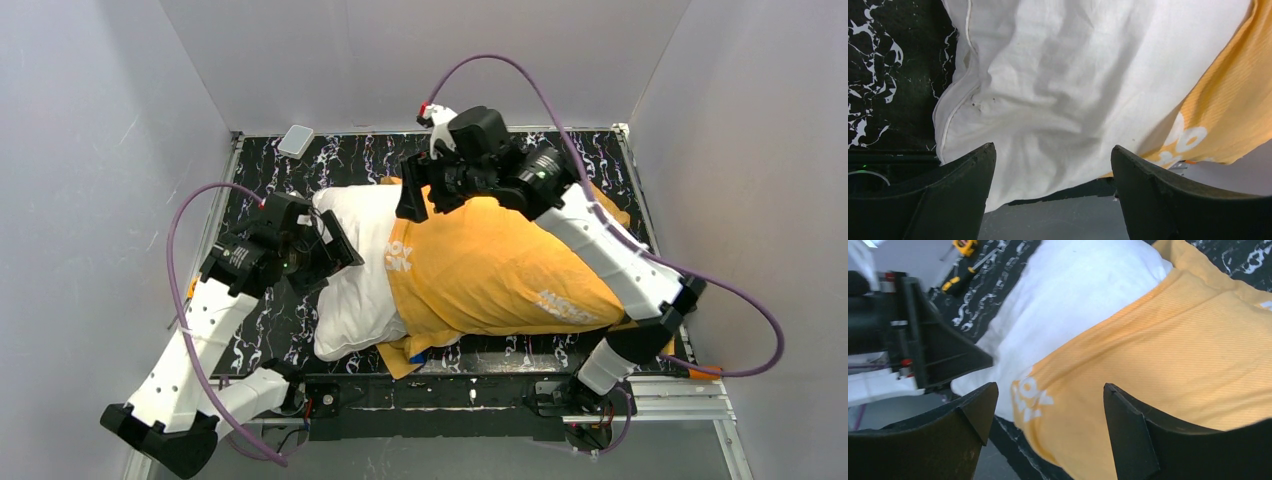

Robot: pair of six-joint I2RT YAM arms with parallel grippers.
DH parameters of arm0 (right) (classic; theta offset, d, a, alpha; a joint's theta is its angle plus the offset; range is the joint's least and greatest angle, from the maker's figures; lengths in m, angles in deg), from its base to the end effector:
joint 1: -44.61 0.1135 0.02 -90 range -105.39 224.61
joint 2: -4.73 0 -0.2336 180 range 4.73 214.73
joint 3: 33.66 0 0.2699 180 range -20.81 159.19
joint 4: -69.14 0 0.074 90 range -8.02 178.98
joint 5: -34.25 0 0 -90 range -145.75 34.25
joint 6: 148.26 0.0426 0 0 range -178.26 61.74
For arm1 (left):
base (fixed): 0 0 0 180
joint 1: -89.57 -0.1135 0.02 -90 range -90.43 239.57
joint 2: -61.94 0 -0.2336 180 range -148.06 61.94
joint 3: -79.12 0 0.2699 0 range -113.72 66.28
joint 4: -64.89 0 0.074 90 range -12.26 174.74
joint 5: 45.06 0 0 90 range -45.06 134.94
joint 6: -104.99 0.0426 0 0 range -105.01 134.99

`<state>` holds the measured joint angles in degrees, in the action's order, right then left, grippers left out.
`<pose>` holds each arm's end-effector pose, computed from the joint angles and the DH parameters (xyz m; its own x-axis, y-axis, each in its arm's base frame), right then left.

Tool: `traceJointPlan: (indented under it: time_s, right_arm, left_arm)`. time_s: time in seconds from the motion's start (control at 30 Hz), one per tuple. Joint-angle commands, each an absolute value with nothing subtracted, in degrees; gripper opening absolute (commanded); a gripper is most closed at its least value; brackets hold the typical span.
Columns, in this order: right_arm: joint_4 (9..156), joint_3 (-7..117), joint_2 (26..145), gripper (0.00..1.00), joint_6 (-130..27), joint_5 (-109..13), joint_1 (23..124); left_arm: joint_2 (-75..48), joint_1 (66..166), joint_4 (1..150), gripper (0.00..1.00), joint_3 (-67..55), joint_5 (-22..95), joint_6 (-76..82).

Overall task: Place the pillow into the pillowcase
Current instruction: Stuff the pillow into the pillowcase.

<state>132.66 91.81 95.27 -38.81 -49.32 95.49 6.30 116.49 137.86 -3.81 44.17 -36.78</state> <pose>0.2144 0.2712 0.4460 -0.5621 -0.1667 -0.8101 -0.6849 0.6429 0.3429 0.1865 -0.0954 0.3467 -0.7570 -0.4966 -0.4248 -0.2158 0.8035 -0.5548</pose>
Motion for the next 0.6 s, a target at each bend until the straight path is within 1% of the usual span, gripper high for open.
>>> traceJointPlan:
  time_s: [0.0,0.07,0.17,0.2,0.23,0.3,0.33,0.37,0.4,0.47,0.5,0.57]
  right_arm:
    - [136.2,95.6,102.7,0.86,-40.7,-55.4,95.0]
    - [135.8,96.5,105.3,0.87,-40.2,-55.4,94.7]
    - [133.8,96.0,108.0,0.88,-38.4,-59.3,93.5]
    - [133.0,96.0,108.8,0.86,-37.9,-59.8,93.0]
    - [132.4,96.1,109.4,0.82,-37.8,-60.4,92.5]
    - [132.0,96.8,110.6,0.69,-37.6,-60.8,91.4]
    - [131.7,97.2,110.9,0.59,-37.6,-60.1,90.8]
    - [131.6,97.5,110.9,0.46,-37.7,-59.5,90.5]
    - [131.4,97.9,110.8,0.28,-37.9,-58.3,90.2]
    - [131.5,99.1,110.1,0.05,-38.1,-56.8,89.8]
    - [131.6,100.3,109.6,0.01,-38.2,-56.2,89.7]
    - [132.0,102.5,109.0,0.01,-38.4,-53.2,89.5]
  left_arm:
    - [3.0,113.5,140.3,0.84,-8.7,41.3,-31.3]
    - [1.1,112.1,140.4,0.84,-10.4,40.1,-29.7]
    - [-1.0,110.6,140.7,0.85,-12.5,38.5,-27.6]
    - [-1.4,110.2,140.8,0.85,-13.1,38.0,-27.1]
    - [-1.7,109.8,140.9,0.85,-13.4,37.7,-26.5]
    - [-2.0,108.9,141.1,0.85,-13.3,37.2,-25.5]
    - [-2.1,108.3,141.0,0.85,-12.9,36.9,-25.2]
    - [-2.3,107.6,140.9,0.86,-12.4,36.6,-24.8]
    - [-2.5,107.0,140.4,0.87,-11.7,36.2,-24.6]
    - [-3.0,105.8,137.2,0.88,-8.6,34.3,-23.5]
    - [-3.5,105.2,136.2,0.89,-7.5,33.2,-23.3]
    - [-4.9,104.4,131.5,0.88,-3.8,30.1,-23.1]
